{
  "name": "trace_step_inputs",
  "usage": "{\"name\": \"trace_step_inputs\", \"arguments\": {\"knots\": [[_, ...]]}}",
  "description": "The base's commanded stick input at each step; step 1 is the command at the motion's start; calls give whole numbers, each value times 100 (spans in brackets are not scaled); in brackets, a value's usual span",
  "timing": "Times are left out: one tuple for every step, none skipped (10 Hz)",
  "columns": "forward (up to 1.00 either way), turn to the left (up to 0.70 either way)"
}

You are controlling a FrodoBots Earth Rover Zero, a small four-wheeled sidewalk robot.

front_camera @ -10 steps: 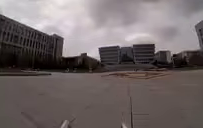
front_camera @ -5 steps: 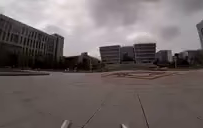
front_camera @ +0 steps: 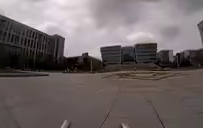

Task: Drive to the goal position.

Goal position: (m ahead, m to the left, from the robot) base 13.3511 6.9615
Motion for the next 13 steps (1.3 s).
{"name": "trace_step_inputs", "arguments": {"knots": [[100,0],[100,0],[100,0],[100,0],[100,0],[100,0],[100,0],[100,0],[100,0],[100,0],[100,0],[100,0],[100,0]]}}
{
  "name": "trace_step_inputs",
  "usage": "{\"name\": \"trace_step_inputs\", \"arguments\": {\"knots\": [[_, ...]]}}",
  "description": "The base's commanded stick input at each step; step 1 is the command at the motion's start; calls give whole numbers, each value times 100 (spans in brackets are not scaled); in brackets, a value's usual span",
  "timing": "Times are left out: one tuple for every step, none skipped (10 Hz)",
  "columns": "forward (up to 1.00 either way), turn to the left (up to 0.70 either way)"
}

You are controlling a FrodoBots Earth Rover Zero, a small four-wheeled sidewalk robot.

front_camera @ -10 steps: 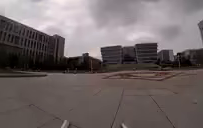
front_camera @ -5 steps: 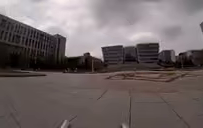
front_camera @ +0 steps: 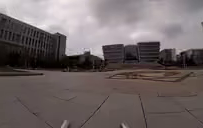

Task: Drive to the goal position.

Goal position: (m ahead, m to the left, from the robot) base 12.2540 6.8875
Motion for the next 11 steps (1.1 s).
{"name": "trace_step_inputs", "arguments": {"knots": [[100,0],[100,0],[100,0],[100,0],[100,0],[100,1],[100,2],[100,6],[100,10],[100,0],[100,0]]}}
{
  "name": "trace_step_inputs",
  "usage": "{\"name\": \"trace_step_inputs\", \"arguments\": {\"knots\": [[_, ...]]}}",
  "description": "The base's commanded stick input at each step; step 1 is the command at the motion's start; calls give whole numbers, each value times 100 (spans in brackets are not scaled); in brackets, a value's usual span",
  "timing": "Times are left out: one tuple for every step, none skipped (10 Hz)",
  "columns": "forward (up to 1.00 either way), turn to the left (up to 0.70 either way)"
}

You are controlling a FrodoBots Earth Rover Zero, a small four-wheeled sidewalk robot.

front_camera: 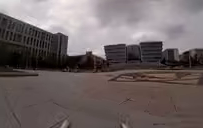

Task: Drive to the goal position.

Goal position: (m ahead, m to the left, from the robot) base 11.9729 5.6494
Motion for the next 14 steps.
{"name": "trace_step_inputs", "arguments": {"knots": [[100,0],[100,0],[100,0],[100,0],[100,0],[100,0],[100,0],[100,0],[100,4],[100,14],[100,23],[100,32],[100,27],[100,21]]}}
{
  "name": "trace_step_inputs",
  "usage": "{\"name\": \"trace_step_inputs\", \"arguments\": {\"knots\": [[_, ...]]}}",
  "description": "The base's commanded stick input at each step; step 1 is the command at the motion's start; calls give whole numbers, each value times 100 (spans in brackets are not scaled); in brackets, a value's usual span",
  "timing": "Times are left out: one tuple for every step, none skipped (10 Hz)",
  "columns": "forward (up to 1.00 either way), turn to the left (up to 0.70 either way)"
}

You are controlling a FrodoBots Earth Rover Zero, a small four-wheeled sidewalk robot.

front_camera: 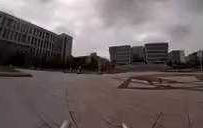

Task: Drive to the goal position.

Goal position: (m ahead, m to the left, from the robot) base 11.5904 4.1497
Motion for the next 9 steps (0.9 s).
{"name": "trace_step_inputs", "arguments": {"knots": [[100,16],[100,11],[100,6],[100,1],[100,0],[100,0],[100,0],[100,0],[100,0]]}}
